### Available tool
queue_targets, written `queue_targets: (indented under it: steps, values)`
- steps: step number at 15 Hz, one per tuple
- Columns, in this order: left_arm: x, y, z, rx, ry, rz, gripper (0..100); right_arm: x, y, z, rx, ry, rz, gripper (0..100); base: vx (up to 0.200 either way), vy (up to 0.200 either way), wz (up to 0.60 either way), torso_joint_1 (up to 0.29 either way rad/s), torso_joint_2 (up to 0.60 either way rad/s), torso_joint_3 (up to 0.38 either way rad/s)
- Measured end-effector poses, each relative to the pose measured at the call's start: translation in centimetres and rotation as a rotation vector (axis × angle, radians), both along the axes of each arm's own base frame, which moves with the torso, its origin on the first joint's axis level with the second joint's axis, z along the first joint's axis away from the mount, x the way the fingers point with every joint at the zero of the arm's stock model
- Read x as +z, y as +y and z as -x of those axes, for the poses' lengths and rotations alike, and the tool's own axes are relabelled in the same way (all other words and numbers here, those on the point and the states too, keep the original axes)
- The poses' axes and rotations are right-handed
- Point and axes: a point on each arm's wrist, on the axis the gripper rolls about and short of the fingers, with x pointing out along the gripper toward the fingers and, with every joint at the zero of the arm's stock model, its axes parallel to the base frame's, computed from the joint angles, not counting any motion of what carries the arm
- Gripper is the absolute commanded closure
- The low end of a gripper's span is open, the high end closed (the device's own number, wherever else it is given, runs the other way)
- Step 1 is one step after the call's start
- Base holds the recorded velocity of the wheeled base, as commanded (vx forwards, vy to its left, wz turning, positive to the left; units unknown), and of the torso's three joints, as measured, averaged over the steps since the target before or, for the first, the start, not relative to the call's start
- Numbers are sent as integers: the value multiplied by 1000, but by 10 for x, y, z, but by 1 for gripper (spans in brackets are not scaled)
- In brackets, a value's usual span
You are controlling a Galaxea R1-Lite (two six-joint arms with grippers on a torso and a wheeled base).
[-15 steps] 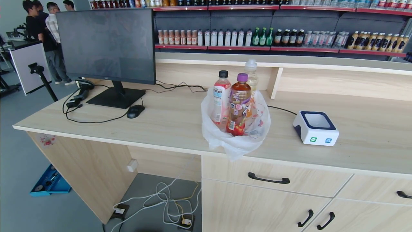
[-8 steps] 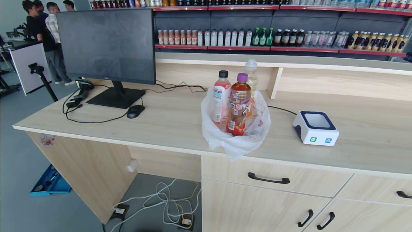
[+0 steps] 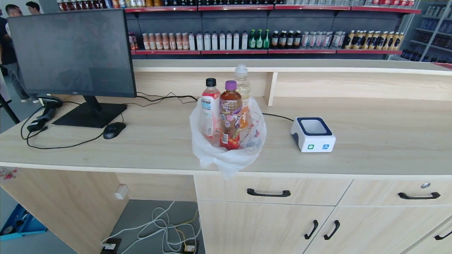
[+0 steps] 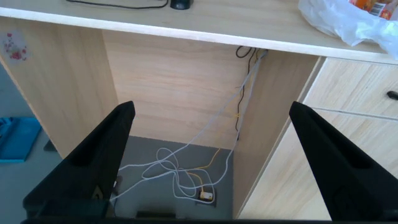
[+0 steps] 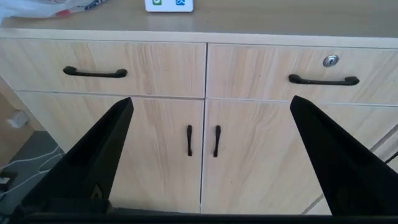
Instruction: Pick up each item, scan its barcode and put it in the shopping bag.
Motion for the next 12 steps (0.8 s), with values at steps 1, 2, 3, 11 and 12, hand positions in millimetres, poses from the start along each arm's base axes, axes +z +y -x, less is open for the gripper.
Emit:
queue_targets:
  steps: [1, 2, 3, 11, 12]
  values:
    - [0, 0, 0, 0, -1, 0, 0, 0, 0, 0, 0, 0, 0, 0, 0, -200, 0, 2, 2, -2]
    - [0, 0, 0, 0, -1, 1, 0, 0, 0, 0, -1, 1, 0, 0, 0, -200, 0, 7, 2, -2]
    - [0, 0, 0, 1, -1, 1, 0, 0, 0, 0, 0, 0, 0, 0, 0, -200, 0, 7, -2, 7]
    - [0, 0, 0, 0, -2, 2, 0, 0, 0, 0, 0, 1, 5, 0, 0, -200, 0, 3, 2, 5]
    - [0, 0, 0, 1, -1, 2, 0, 0, 0, 0, 0, 1, 5, 0, 0, -200, 0, 2, 2, 2]
